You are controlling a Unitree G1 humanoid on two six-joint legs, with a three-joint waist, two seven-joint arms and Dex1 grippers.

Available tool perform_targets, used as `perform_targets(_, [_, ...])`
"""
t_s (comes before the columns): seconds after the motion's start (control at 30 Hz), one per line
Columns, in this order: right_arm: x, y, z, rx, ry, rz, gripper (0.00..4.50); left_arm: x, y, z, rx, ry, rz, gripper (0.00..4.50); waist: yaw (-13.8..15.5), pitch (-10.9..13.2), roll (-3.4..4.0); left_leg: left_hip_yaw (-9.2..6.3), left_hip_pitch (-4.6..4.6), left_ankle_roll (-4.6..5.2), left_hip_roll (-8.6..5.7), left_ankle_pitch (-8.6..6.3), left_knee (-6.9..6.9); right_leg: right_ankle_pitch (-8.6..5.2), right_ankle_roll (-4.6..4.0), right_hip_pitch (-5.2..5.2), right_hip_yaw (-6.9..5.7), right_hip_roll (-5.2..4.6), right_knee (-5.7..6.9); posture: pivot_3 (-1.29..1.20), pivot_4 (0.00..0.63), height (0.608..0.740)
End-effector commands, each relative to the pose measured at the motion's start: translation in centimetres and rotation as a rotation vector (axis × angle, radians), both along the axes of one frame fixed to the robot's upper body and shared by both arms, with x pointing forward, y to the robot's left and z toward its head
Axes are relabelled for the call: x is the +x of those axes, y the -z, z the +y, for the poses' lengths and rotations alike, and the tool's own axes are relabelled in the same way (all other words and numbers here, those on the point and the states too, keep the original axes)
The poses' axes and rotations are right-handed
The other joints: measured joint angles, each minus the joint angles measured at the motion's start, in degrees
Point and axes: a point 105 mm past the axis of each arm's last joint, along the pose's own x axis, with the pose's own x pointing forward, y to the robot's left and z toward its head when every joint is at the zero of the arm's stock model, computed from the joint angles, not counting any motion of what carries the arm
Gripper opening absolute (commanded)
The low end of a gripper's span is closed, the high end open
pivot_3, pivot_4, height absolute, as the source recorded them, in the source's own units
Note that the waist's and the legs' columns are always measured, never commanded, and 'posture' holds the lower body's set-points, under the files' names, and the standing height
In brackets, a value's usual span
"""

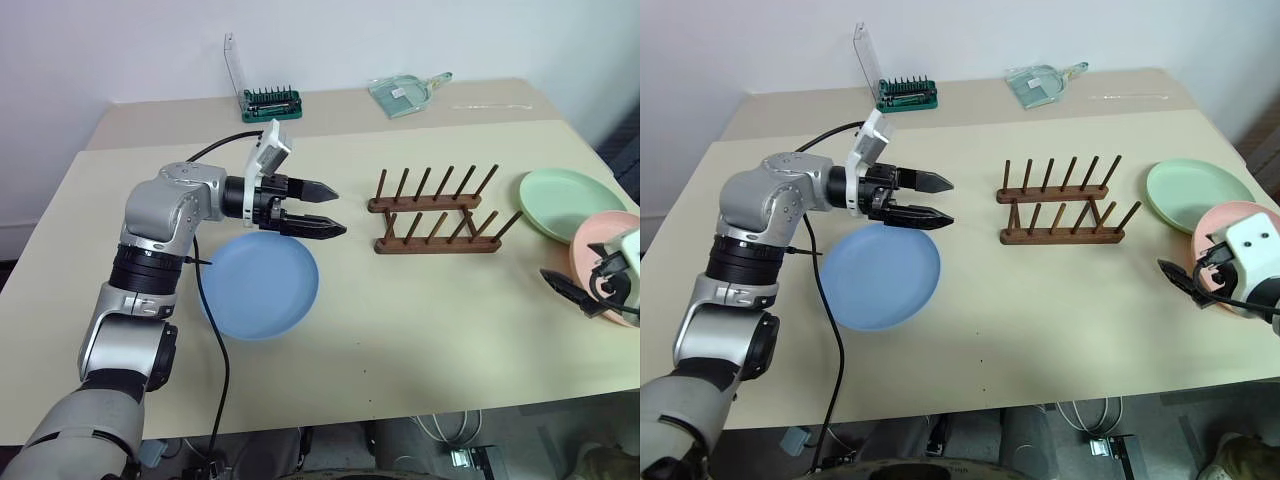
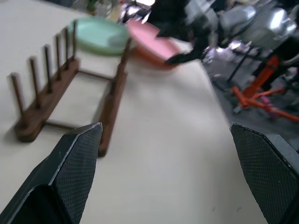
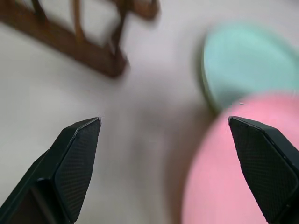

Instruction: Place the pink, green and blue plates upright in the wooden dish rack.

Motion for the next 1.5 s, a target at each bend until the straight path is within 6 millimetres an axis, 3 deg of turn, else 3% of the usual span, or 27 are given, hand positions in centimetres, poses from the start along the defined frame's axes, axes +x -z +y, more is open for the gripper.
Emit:
perform_targets(0.03, [0.1, -0.8, -1.0, -0.012, 0.052, -0.017, 4.46, -2.4, -2.5, 1.1, -0.081, 0.113, -0.096, 4.50, -0.4, 0.0, 0.00, 0.00, 0.00, 0.00, 0.01, 0.00, -0.01, 0.00, 0.00, -0.01, 0.00, 0.00, 0.00, 0.00, 0.150, 0.740])
perform_targets(0.33, [0.4, 2.5, -2.0, 0.033, 0.141, 0.092, 4.46, -2.2, -2.7, 1.3, -0.123, 0.055, -0.256, 4.50, -0.6, 0.0, 0.00, 0.00, 0.03, -0.02, 0.02, 0.01, 0.01, 0.00, -0.01, 0.05, 0.00, 0.01, -0.02, 0.00, 0.150, 0.740])
perform_targets(0.43, [0.6, 2.7, -2.6, 0.033, 0.171, 0.093, 3.63, -2.1, -2.7, 1.3, -0.132, 0.047, -0.275, 4.50, -0.9, 0.0, 0.00, 0.01, 0.02, -0.02, 0.02, 0.01, 0.01, 0.00, -0.01, 0.05, 0.00, 0.00, -0.03, 0.00, 0.150, 0.740])
perform_targets(0.67, [1.6, 0.1, -2.4, 0.006, 0.161, 0.008, 0.07, -1.8, -3.0, 1.2, -0.138, 0.034, -0.286, 4.50, -1.2, 0.0, 0.00, 0.00, 0.03, -0.02, 0.02, 0.01, 0.00, 0.00, -0.01, 0.05, 0.00, 0.02, -0.02, 0.00, 0.150, 0.740])
perform_targets(0.73, [1.7, -1.7, -2.2, -0.012, 0.140, -0.026, 0.02, -1.6, -3.3, 1.2, -0.145, 0.029, -0.292, 4.50, -1.1, 0.0, 0.00, 0.02, 0.03, -0.01, 0.02, 0.00, 0.00, 0.01, 0.00, 0.05, 0.01, 0.01, -0.03, 0.00, 0.150, 0.740])
perform_targets(0.87, [2.2, -9.1, -1.2, -0.052, 0.082, -0.164, 0.02, -1.4, -3.8, 1.4, -0.150, 0.028, -0.297, 4.50, -1.2, 0.0, 0.17, 0.03, 0.02, -0.01, 0.02, 0.00, 0.01, 0.00, 0.00, 0.03, 0.01, 0.01, -0.02, 0.00, 0.150, 0.740])
perform_targets(1.0, [2.5, -13.9, 0.9, -0.032, -0.004, -0.254, 0.02, -1.1, -4.0, 1.3, -0.159, 0.024, -0.302, 4.50, -1.2, 0.0, 0.23, 0.03, -0.01, -0.01, 0.08, 0.00, -0.07, 0.00, -0.01, -0.04, 0.01, 0.06, -0.02, 0.00, 0.150, 0.740])
perform_targets(1.07, [3.2, -16.5, 2.3, 0.075, -0.068, -0.364, 0.02, -1.0, -4.1, 1.2, -0.168, 0.023, -0.304, 4.50, -1.3, 0.1, 0.15, 0.03, -0.02, -0.01, 0.11, 0.00, -0.08, 0.00, -0.01, -0.04, 0.00, 0.07, -0.04, 0.00, 0.150, 0.740])
perform_targets(1.13, [3.5, -17.7, 3.1, 0.152, -0.110, -0.424, 0.02, -1.0, -4.1, 1.1, -0.173, 0.022, -0.306, 4.50, -1.2, 0.1, 0.14, 0.08, -0.05, 0.00, 0.09, -0.01, -0.04, 0.01, 0.00, -0.03, 0.02, 0.04, -0.11, 0.00, 0.150, 0.740])
perform_targets(1.27, [3.4, -22.5, 5.4, 0.703, -0.412, -0.682, 0.02, -0.9, -4.5, 0.7, -0.207, 0.013, -0.303, 4.50, -1.2, 0.1, -0.01, 0.09, -0.06, 0.03, 0.06, -0.02, -0.01, 0.05, -0.02, -0.02, 0.03, 0.01, -0.13, 0.00, 0.150, 0.740])
perform_targets(1.33, [3.5, -22.6, 5.2, 0.841, -0.473, -0.671, 0.02, -0.8, -4.5, 0.8, -0.211, 0.006, -0.306, 4.50, -1.0, 0.1, 0.01, 0.07, -0.09, 0.03, 0.06, -0.02, -0.04, 0.06, -0.02, -0.06, 0.03, 0.01, -0.12, 0.00, 0.150, 0.740])
perform_targets(1.4, [4.0, -21.4, 5.2, 1.049, -0.545, -0.551, 0.02, -0.8, -4.4, 1.0, -0.211, -0.010, -0.313, 4.50, -0.8, 0.1, -0.01, -0.12, -0.24, 0.03, 0.06, -0.02, -0.05, 0.06, -0.04, -0.16, -0.09, 0.02, -0.09, 0.00, 0.150, 0.740])
perform_targets(1.5, [4.5, -20.0, 5.2, 1.176, -0.584, -0.454, 0.02, -0.8, -4.4, 1.1, -0.210, -0.021, -0.313, 4.50, -1.1, 0.1, 0.02, -0.09, -0.41, 0.10, 0.04, -0.06, -0.05, 0.06, -0.05, -0.31, -0.09, -0.02, -0.11, 0.00, 0.150, 0.740])
